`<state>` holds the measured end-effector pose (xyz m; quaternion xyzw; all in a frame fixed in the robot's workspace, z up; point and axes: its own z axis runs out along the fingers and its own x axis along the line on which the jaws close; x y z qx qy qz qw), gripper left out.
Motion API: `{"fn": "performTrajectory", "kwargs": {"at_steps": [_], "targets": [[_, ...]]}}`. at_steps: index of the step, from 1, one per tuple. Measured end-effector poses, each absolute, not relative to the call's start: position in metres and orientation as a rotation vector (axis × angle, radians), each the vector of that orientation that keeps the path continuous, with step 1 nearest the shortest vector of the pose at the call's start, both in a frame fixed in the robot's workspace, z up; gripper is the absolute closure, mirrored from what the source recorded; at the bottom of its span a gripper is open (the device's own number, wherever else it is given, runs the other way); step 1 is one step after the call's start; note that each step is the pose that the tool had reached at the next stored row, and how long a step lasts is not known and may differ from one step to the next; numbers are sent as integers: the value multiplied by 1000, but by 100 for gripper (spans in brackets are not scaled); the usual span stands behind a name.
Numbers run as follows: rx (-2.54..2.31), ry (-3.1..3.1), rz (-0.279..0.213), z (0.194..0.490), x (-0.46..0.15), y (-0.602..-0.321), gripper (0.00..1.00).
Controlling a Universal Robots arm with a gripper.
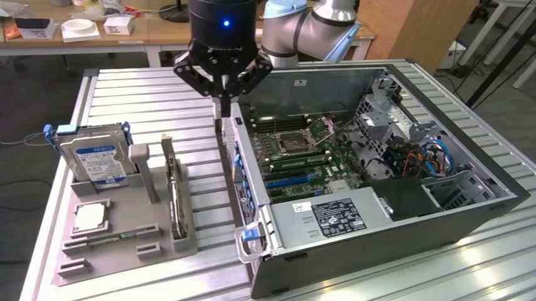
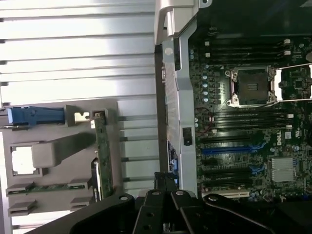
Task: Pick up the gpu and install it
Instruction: 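Reach for the gpu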
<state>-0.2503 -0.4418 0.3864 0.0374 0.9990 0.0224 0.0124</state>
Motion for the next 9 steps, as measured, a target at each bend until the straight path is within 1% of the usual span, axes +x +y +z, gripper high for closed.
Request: {"fn": "performTrajectory", "kwargs": {"at_steps": [9], "targets": [[117,3114,71,381,-276,-449,89]]}}
